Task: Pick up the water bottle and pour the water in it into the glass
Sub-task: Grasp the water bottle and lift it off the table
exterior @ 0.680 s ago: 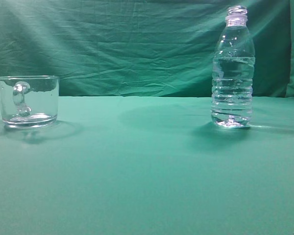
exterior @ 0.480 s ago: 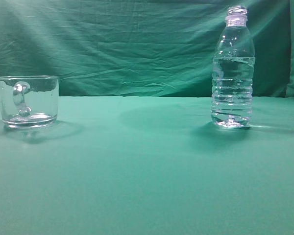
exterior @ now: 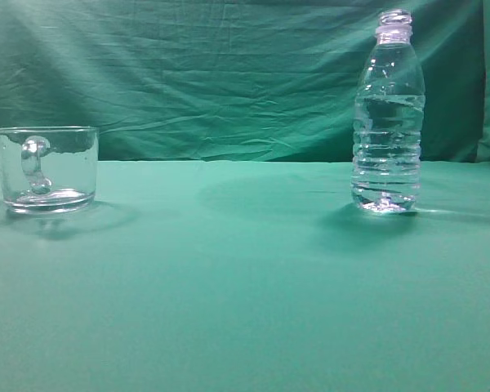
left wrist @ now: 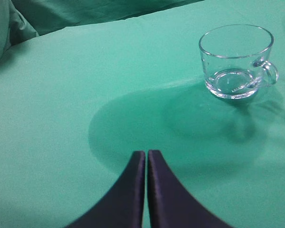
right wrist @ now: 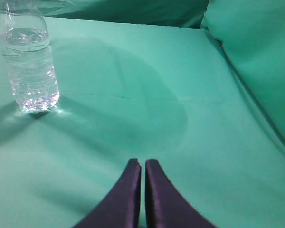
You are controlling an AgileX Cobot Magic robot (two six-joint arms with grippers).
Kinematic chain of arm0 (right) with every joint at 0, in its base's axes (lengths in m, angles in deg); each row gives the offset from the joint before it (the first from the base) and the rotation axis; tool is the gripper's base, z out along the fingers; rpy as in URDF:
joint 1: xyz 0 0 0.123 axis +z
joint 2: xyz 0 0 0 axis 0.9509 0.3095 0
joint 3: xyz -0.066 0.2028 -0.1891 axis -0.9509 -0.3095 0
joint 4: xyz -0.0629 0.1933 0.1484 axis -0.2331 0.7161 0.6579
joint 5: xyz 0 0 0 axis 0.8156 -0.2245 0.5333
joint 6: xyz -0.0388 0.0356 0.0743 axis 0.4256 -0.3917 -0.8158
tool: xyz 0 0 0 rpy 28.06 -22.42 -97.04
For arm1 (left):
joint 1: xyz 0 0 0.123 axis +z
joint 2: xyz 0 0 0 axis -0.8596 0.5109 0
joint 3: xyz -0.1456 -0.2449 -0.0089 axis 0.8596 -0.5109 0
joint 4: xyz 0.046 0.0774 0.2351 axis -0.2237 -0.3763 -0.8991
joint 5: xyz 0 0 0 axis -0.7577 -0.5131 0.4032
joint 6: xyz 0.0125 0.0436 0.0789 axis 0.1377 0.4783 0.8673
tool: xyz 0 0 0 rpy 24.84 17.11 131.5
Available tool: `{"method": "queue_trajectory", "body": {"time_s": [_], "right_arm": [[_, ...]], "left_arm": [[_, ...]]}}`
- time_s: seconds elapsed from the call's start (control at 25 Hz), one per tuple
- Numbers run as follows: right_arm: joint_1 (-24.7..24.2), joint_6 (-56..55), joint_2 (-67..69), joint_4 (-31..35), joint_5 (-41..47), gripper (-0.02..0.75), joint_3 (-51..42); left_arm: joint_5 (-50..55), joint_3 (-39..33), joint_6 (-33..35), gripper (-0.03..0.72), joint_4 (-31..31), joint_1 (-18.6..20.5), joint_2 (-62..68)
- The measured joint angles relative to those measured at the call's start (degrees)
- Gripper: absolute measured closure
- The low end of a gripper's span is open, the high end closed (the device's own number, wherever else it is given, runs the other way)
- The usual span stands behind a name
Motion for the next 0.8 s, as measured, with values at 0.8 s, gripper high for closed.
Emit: {"method": "queue_trajectory", "body": {"time_s": [0.8], "right_arm": [[0.0,-5.3,0.0,14.5,-29.1,0.738,-0.5]], "left_arm": [[0.0,0.0,0.0,0.688,0.0,0.0,0.0]]}}
